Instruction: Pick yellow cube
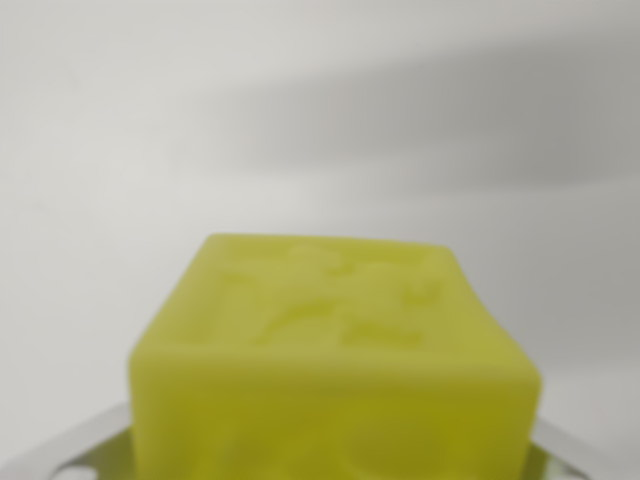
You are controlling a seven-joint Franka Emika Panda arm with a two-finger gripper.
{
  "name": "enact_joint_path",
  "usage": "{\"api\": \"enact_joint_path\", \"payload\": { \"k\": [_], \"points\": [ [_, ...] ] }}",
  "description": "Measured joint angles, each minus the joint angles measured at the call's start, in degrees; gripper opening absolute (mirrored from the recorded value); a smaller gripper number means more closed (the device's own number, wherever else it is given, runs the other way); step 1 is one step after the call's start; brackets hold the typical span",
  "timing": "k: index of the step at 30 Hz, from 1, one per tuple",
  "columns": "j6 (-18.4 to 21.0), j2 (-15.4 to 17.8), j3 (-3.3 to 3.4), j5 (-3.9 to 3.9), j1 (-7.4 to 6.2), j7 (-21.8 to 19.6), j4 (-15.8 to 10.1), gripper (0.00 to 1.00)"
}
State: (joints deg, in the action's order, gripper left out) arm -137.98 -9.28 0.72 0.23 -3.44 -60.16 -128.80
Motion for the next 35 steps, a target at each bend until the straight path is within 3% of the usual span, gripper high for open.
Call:
{"api": "enact_joint_path", "payload": {
  "k": [27,35],
  "points": [
    [9.4,6.2,0.00,-0.12,0.00,-0.1,3.1,0.00],
    [9.9,6.5,0.00,-0.13,0.00,-0.1,3.4,0.00]
  ]
}}
